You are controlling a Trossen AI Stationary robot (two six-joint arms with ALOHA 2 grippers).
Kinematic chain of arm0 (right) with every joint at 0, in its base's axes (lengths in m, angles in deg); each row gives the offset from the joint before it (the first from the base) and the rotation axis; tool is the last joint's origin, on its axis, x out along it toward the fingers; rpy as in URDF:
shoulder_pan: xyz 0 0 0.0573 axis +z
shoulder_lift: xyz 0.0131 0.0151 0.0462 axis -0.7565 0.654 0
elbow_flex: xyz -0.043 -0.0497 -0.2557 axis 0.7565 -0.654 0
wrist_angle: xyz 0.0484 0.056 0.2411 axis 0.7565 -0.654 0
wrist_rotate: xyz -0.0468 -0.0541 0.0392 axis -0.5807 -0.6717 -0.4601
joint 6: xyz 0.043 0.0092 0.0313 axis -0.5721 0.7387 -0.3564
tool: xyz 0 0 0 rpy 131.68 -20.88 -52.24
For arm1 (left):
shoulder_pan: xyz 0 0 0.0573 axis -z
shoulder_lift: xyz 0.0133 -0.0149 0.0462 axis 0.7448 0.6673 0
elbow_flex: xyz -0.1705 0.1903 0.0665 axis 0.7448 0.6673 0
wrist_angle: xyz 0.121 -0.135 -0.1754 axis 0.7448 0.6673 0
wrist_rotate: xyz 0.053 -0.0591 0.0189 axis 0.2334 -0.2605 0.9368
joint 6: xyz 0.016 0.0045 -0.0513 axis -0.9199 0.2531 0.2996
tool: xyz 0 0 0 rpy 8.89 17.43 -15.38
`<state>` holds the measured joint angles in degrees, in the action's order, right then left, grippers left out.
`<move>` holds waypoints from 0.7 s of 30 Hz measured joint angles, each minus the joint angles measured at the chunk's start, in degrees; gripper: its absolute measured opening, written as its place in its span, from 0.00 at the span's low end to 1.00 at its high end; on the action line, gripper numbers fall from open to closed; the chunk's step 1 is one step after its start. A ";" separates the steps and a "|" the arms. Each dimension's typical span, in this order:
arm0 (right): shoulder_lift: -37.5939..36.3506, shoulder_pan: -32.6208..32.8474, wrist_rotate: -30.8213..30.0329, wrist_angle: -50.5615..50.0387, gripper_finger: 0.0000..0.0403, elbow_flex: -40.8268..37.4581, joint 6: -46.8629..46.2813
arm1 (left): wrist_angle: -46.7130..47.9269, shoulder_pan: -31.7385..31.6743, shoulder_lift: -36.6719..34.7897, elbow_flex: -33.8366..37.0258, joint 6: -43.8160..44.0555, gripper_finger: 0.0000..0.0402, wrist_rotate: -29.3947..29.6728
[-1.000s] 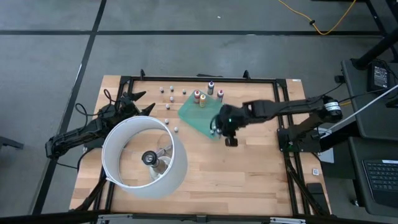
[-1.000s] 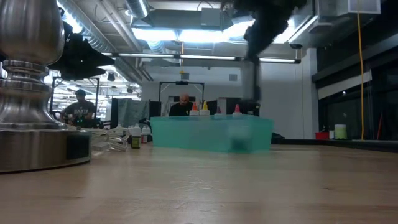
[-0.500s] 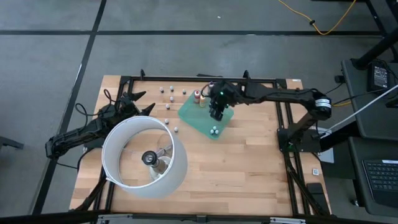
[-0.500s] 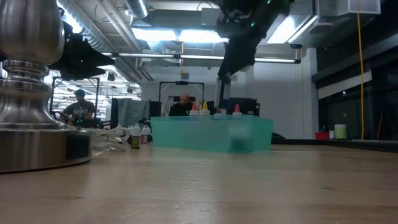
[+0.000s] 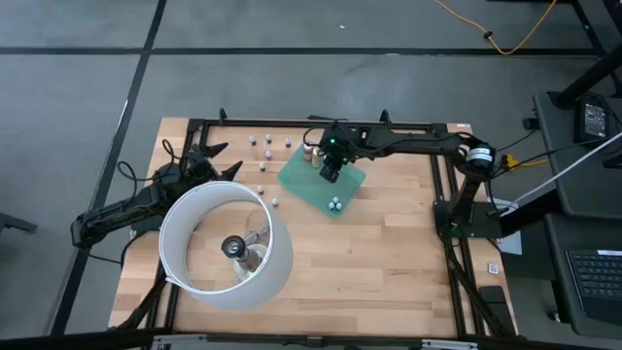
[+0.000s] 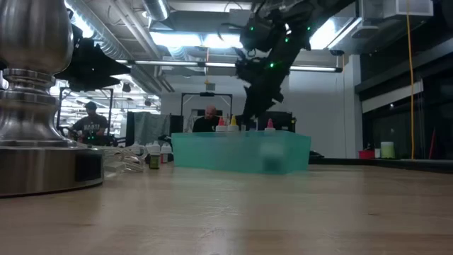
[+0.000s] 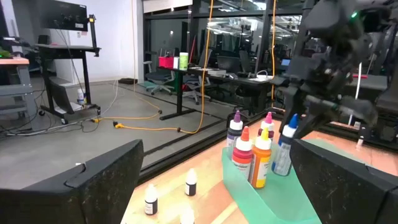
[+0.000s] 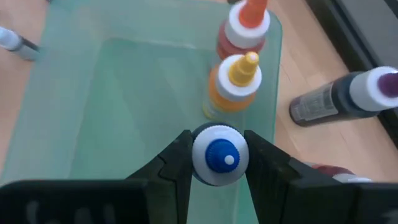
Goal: Pick & Place food coloring
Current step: Put the large blue food coloring bottle into the green bin, then put the large red food coloring bottle into the green bin
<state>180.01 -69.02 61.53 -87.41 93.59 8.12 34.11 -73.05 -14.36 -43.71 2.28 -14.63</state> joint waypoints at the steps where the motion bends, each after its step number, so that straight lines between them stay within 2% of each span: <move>1: 0.58 -0.30 0.14 0.14 0.30 0.00 0.00 | 0.00 0.00 0.01 0.00 0.00 1.00 -0.02; 5: 2.17 -1.07 0.77 0.90 0.32 -0.04 0.01 | 0.00 0.00 0.01 0.00 0.00 1.00 0.00; 13: 2.45 -1.34 1.10 0.93 0.45 -0.04 -0.16 | 0.00 0.00 0.01 0.00 0.00 1.00 -0.01; 21: -0.62 -1.97 1.52 0.43 0.53 -0.04 -1.51 | 0.00 0.00 0.01 0.00 0.00 1.00 -0.01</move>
<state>179.39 -70.98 63.05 -86.98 93.55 6.61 34.11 -73.05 -14.35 -43.71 2.28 -14.64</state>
